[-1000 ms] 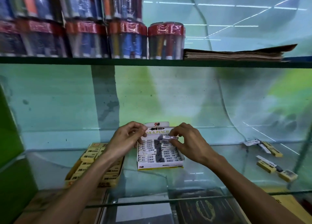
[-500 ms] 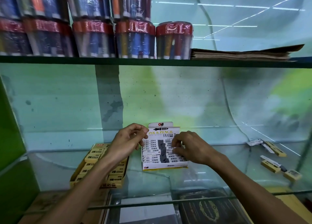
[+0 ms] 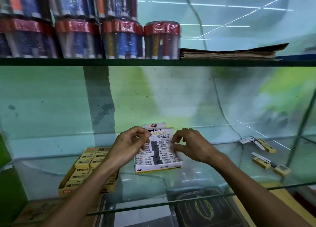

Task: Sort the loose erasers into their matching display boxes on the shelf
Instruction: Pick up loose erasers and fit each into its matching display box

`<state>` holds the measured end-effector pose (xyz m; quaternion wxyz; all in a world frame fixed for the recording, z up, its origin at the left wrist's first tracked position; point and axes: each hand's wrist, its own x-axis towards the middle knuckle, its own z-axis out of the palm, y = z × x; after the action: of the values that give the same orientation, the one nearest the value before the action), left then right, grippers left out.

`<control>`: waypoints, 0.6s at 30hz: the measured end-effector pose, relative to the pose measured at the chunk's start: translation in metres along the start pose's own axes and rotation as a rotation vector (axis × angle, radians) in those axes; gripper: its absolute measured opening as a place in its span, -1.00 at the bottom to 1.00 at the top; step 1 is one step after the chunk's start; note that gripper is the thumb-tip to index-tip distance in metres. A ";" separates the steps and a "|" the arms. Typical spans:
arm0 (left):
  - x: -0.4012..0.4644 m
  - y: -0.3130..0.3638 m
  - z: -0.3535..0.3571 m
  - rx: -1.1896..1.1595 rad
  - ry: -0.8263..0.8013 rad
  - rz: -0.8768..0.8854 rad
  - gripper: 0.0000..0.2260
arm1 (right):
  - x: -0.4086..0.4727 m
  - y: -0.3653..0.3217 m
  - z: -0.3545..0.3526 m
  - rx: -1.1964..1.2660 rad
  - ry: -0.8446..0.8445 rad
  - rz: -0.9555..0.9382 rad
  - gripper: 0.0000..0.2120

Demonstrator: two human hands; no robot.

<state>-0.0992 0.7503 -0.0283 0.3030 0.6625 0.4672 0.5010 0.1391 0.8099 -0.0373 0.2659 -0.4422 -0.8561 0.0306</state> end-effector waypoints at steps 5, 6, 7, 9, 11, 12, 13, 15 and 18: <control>0.007 0.011 0.045 0.061 -0.114 0.107 -0.93 | -0.029 0.030 -0.022 0.019 0.110 0.096 -0.91; 0.008 0.015 0.056 0.077 -0.146 0.133 -0.93 | -0.036 0.037 -0.028 0.013 0.127 0.110 -0.91; 0.009 0.018 0.068 0.095 -0.179 0.158 -0.92 | -0.043 0.044 -0.033 0.002 0.143 0.126 -0.92; 0.012 0.023 0.092 0.141 -0.238 0.213 -0.91 | -0.057 0.058 -0.045 -0.029 0.165 0.161 -0.96; 0.016 0.028 0.115 0.199 -0.287 0.261 -0.90 | -0.072 0.073 -0.056 -0.044 0.184 0.193 -0.97; 0.017 0.030 0.126 0.215 -0.306 0.276 -0.92 | -0.080 0.079 -0.063 -0.050 0.191 0.212 -0.96; 0.019 0.031 0.136 0.224 -0.323 0.287 -0.93 | -0.087 0.086 -0.068 -0.056 0.195 0.239 -0.96; 0.023 0.032 0.156 0.234 -0.355 0.309 -0.95 | -0.101 0.100 -0.079 -0.066 0.198 0.298 -0.95; 0.030 0.033 0.182 0.261 -0.404 0.330 -0.96 | -0.119 0.120 -0.094 -0.087 0.176 0.383 -0.94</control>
<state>0.0855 0.7777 -0.0449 0.2167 0.8492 0.3438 0.3372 0.3288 0.7737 -0.0419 0.3093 -0.6090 -0.7304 0.0048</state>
